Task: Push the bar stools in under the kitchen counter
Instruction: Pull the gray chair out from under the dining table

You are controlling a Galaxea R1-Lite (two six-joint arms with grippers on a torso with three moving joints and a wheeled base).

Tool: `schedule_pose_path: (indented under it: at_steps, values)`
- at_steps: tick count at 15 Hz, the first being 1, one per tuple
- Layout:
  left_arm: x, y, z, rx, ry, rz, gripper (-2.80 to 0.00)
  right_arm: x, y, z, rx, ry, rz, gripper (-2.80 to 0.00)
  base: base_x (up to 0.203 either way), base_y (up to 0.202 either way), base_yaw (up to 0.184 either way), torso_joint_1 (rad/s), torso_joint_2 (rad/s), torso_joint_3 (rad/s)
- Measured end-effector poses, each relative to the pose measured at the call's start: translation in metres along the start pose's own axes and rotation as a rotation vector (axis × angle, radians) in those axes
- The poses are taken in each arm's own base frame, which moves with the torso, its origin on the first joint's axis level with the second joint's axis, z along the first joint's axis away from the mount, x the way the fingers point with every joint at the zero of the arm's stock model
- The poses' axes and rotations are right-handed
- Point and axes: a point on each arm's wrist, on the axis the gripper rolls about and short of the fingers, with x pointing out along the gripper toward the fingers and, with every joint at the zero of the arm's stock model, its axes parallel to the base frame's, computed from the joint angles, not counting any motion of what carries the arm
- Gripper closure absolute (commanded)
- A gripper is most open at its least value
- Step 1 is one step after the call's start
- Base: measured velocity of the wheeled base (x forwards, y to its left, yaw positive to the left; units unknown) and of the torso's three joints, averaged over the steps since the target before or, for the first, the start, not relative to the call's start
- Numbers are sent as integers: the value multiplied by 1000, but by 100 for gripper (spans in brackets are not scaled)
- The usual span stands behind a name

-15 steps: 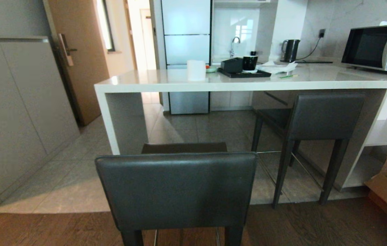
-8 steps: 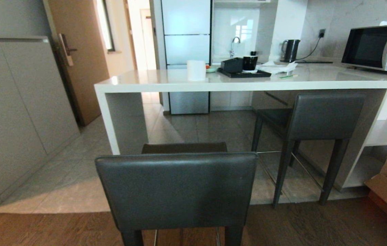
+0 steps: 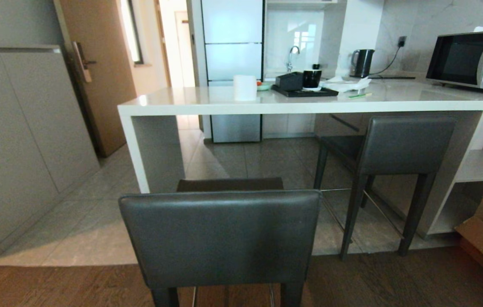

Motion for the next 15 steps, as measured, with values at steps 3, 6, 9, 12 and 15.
schedule_pose_path:
  at_steps: [3,6,9,12,15]
  values:
    - [0,0,0,0,0,1,-280,0,0,0,0,0,0,0,0,0,0,0,0,0]
    - [0,0,0,-1,0,2,-280,0,0,0,0,0,0,0,0,0,0,0,0,0]
    - [0,0,0,2,-1,3,-280,0,0,0,-1,0,0,0,0,0,0,0,0,0]
    - [0,0,0,-2,-1,2,-280,0,0,0,-1,0,0,0,0,0,0,0,0,0]
    - [0,0,0,0,-1,0,-280,0,0,0,0,0,0,0,0,0,0,0,0,0]
